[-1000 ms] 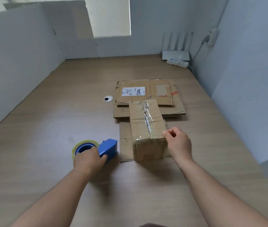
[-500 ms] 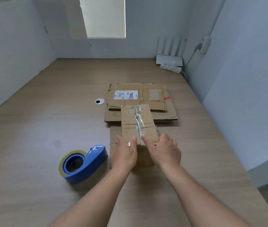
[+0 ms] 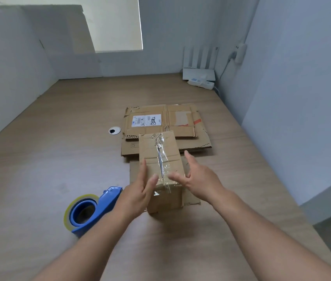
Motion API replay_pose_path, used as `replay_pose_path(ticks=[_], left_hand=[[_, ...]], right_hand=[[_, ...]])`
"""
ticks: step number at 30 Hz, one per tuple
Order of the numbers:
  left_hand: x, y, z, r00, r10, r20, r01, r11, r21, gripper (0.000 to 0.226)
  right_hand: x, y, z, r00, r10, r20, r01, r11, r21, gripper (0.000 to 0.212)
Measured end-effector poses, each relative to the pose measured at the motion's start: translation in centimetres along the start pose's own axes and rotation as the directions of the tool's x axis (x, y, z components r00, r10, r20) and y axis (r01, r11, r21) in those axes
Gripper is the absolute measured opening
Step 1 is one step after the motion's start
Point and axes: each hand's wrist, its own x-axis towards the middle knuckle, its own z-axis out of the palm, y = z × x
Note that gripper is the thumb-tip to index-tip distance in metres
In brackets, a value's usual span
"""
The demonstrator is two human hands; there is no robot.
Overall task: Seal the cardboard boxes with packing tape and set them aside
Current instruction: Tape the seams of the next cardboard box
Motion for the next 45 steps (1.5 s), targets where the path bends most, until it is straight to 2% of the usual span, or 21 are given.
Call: replay_pose_path(ticks=[1,3,5,7,10,13,16,19,22,25,27,30,33,35,37,38,40,43,45], left_hand=[[0.2,-0.2,-0.4,0.998,0.005,0.066,-0.016,0.987,0.163,0.069],[0.9,-0.3,-0.9,0.994,-0.008,0.111,-0.047,0.874,0.483,0.074],[1.3,-0.1,-1.0,0.994,0.055,0.098,-0.108,0.712,0.694,0.077],[1.6,0.0,-0.7,0.991,0.102,0.091,-0.136,0.641,0.755,0.076],[1.7,-0.4,-1.1,0.985,0.108,0.132,-0.171,0.645,0.745,0.075],[1.5,-0.9,-2.2,0.963,0.113,0.245,-0.256,0.666,0.701,0.075],[1.6,-1.3,-2.8,0.943,0.119,0.311,-0.305,0.684,0.663,0.075],[1.8,-1.6,-3.1,0.931,0.117,0.345,-0.320,0.713,0.623,0.077],[1.9,-1.5,-4.4,0.895,0.060,0.442,-0.327,0.762,0.558,0.087],[2.4,-1.3,-5.5,0.864,0.028,0.502,-0.345,0.761,0.550,0.091],[2.8,-1.3,-5.5,0.866,0.057,0.496,-0.379,0.722,0.579,0.088],[3.1,-1.8,-4.9,0.893,0.119,0.434,-0.395,0.671,0.628,0.080],[3.1,-2.4,-4.3,0.919,0.142,0.369,-0.363,0.673,0.645,0.075],[2.9,-2.4,-3.9,0.934,0.140,0.327,-0.331,0.684,0.651,0.074],[2.7,-2.1,-3.2,0.952,0.154,0.265,-0.298,0.675,0.676,0.072],[2.6,-1.9,-2.7,0.958,0.169,0.231,-0.283,0.669,0.687,0.070],[2.5,-1.5,-2.0,0.968,0.175,0.179,-0.250,0.665,0.703,0.067],[2.6,-1.1,-1.5,0.984,0.121,0.132,-0.178,0.699,0.692,0.065],[2.6,-0.9,-1.3,0.986,0.109,0.125,-0.165,0.706,0.688,0.063]], right_hand=[[0.1,-0.3,-0.4,0.997,-0.060,0.054,0.069,0.980,-0.189,0.091],[0.5,-0.9,-0.5,0.977,-0.185,0.105,0.212,0.869,-0.447,0.089],[0.9,-1.0,-0.4,0.953,-0.271,0.134,0.300,0.794,-0.528,0.079],[1.3,-0.4,-0.2,0.935,-0.306,0.176,0.352,0.767,-0.536,0.074],[1.0,0.4,-0.4,0.895,-0.371,0.248,0.446,0.718,-0.535,0.068],[0.8,1.1,-0.5,0.860,-0.424,0.286,0.510,0.674,-0.535,0.065],[0.9,1.6,-0.3,0.840,-0.454,0.298,0.542,0.672,-0.504,0.064],[1.0,1.9,-0.8,0.837,-0.422,0.349,0.544,0.711,-0.445,0.068],[1.3,2.0,-2.1,0.838,-0.351,0.417,0.516,0.760,-0.396,0.081],[1.7,1.9,-2.8,0.834,-0.342,0.432,0.528,0.721,-0.449,0.080],[2.2,1.7,-2.7,0.829,-0.363,0.425,0.545,0.693,-0.471,0.077],[2.6,1.4,-2.2,0.827,-0.406,0.389,0.560,0.650,-0.513,0.071],[2.4,1.5,-1.9,0.796,-0.513,0.321,0.599,0.596,-0.535,0.065],[2.2,2.1,-1.2,0.731,-0.641,0.234,0.655,0.563,-0.503,0.061],[2.2,3.1,0.0,0.674,-0.735,0.073,0.657,0.551,-0.515,0.045],[2.1,3.3,0.5,0.670,-0.743,0.004,0.636,0.571,-0.519,0.040],[1.8,3.4,1.5,0.693,-0.717,-0.073,0.597,0.628,-0.500,0.044],[1.4,3.7,2.4,0.729,-0.671,-0.132,0.546,0.688,-0.478,0.047],[1.4,3.9,2.7,0.725,-0.669,-0.161,0.543,0.700,-0.463,0.047]])
